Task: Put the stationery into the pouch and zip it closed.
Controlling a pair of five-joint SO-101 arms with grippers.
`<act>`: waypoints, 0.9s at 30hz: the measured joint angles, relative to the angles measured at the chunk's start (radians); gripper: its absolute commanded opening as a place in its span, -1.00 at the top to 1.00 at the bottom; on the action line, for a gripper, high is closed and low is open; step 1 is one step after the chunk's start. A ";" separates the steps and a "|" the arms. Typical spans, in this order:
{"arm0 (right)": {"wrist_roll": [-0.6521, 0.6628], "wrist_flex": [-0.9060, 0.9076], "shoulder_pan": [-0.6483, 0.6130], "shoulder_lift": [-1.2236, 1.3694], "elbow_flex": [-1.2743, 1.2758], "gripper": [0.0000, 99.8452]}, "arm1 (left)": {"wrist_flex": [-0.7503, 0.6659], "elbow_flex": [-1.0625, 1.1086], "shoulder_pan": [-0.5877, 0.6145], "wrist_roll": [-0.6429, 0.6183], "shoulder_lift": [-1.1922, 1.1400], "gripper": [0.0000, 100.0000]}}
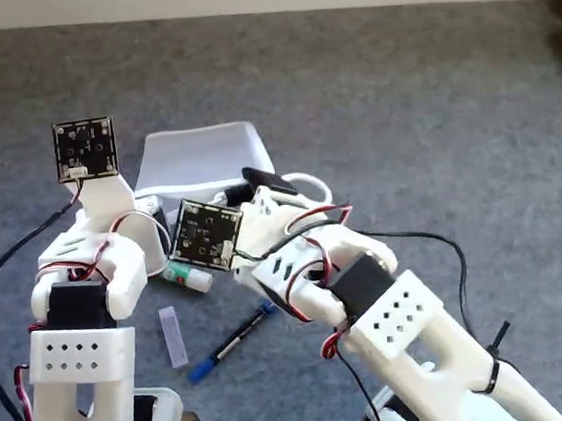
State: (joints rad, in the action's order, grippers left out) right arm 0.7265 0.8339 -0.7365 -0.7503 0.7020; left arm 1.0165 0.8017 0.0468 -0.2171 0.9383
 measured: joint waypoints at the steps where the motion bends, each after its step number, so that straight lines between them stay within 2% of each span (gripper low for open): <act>1: 0.000 0.000 0.000 0.000 -0.006 0.60 | 0.000 0.000 0.000 0.000 0.000 0.99; 7: 0.000 0.000 0.026 0.005 -0.012 0.74 | 0.000 0.000 0.000 0.002 0.000 0.99; 13: 0.002 0.000 0.060 0.005 -0.014 0.99 | 0.000 0.000 -0.003 0.002 0.000 0.99; 27: 0.005 -0.002 0.239 0.006 -0.043 0.99 | 0.000 0.000 -0.002 -0.002 -0.002 0.99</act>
State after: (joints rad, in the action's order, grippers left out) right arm 0.7311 0.8324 -0.4971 -0.7442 0.6590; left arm 1.0165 0.8017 0.0453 -0.2186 0.9367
